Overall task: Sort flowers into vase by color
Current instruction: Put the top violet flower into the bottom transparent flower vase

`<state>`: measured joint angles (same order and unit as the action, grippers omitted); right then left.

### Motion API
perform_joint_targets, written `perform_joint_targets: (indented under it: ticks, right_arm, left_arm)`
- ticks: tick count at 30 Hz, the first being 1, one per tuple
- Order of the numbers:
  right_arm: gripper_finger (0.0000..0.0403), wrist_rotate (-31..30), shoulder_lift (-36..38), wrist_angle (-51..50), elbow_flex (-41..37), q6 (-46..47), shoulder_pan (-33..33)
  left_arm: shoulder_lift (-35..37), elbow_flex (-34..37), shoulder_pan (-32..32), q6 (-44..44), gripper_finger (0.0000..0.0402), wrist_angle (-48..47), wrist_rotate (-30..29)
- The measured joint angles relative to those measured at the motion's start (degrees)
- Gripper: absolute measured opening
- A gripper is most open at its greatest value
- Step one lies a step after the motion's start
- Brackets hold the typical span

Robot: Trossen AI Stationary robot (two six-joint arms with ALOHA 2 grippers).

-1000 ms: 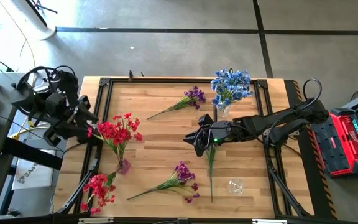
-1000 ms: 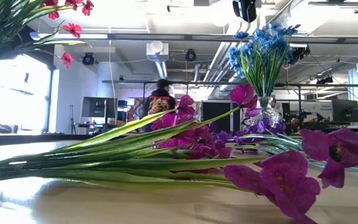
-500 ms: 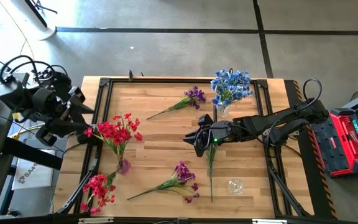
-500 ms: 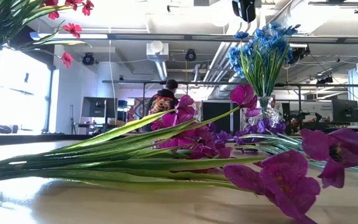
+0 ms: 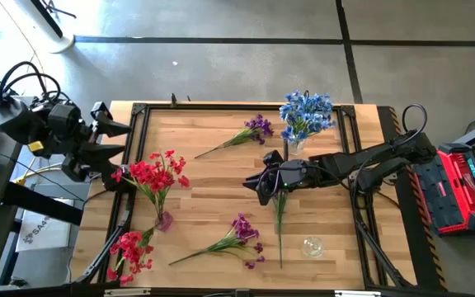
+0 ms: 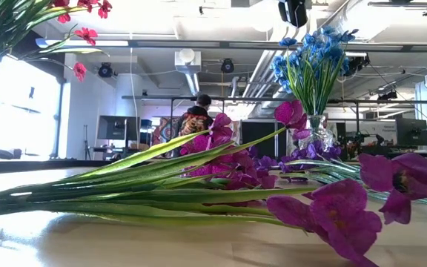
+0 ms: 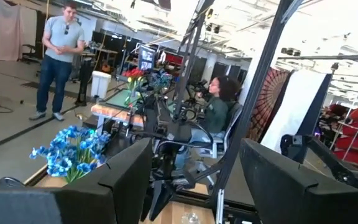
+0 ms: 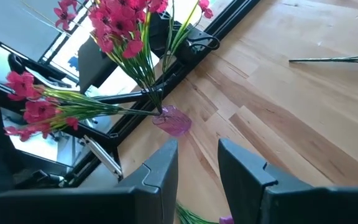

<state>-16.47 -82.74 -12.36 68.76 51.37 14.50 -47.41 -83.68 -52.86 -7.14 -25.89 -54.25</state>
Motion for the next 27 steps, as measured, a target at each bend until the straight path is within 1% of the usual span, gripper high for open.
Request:
perform_joint_targets:
  ticks: [6,9,12,18,22,27]
  right_arm:
    - [0.0103,0.0,0.0,1.7,0.0,0.2,0.0]
    - [0.0103,0.0,0.0,3.0,0.0,0.3,0.0]
    - [0.0103,0.0,0.0,3.7,0.0,1.1,0.1]
    - [0.0103,-0.7,0.0,3.5,0.0,3.7,0.9]
    - [0.0103,-2.8,0.0,2.2,0.0,4.8,2.5]
    - [0.0103,-5.8,0.0,-2.6,0.0,9.9,4.9]
  left_arm:
    - [-3.1,-2.1,5.7,-0.2,0.0229,0.0,7.2]
    - [-5.4,-3.8,9.8,-0.2,0.0229,-0.4,11.1]
    - [-7.8,-5.9,14.6,-0.3,0.0229,-2.9,14.8]
    - [-12.0,-9.0,26.1,-3.7,0.0229,-9.0,23.3]
    - [-14.0,-9.5,34.7,-5.2,0.0229,-11.4,30.8]
    - [-17.1,-9.5,45.1,-5.3,0.0229,-14.5,40.8]
